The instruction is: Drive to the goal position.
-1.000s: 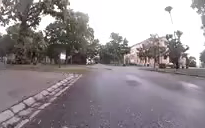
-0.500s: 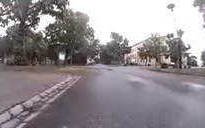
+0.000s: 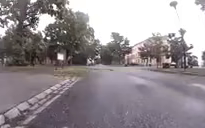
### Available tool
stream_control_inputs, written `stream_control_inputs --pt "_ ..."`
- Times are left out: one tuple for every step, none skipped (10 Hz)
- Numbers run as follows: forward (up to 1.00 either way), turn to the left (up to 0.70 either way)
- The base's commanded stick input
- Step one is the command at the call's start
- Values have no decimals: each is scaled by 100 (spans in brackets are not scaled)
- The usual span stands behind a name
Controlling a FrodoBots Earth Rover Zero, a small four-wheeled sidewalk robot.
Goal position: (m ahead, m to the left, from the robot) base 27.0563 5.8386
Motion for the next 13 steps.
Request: stream_control_inputs --pt "70 0" --pt "70 0" --pt "70 0" --pt "70 -11" --pt "70 -28" --pt "70 -27" --pt "70 -25" --pt "70 -3" --pt "70 -21" --pt "70 -18" --pt "70 -6" --pt "70 0" --pt "70 0"
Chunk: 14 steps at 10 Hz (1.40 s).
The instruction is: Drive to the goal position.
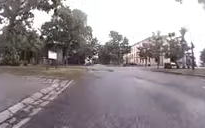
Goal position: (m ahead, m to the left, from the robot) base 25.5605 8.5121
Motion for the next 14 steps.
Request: stream_control_inputs --pt "70 0" --pt "70 0" --pt "70 0" --pt "70 0" --pt "70 0" --pt "70 0" --pt "70 0" --pt "70 0" --pt "70 0" --pt "70 0" --pt "70 0" --pt "70 0" --pt "70 0" --pt "70 0"
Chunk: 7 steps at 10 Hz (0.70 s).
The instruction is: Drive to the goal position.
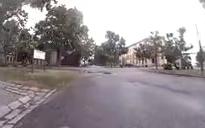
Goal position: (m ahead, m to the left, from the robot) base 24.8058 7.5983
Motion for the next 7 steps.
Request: stream_control_inputs --pt "70 0" --pt "70 0" --pt "70 0" --pt "70 0" --pt "70 0" --pt "70 0" --pt "70 0"
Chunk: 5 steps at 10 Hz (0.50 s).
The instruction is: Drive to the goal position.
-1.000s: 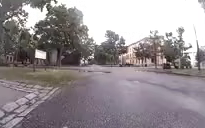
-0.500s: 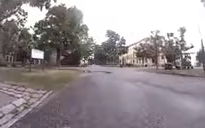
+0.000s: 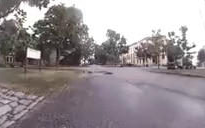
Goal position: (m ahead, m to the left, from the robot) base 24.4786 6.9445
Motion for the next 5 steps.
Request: stream_control_inputs --pt "70 0" --pt "70 0" --pt "70 0" --pt "70 0" --pt "70 0"
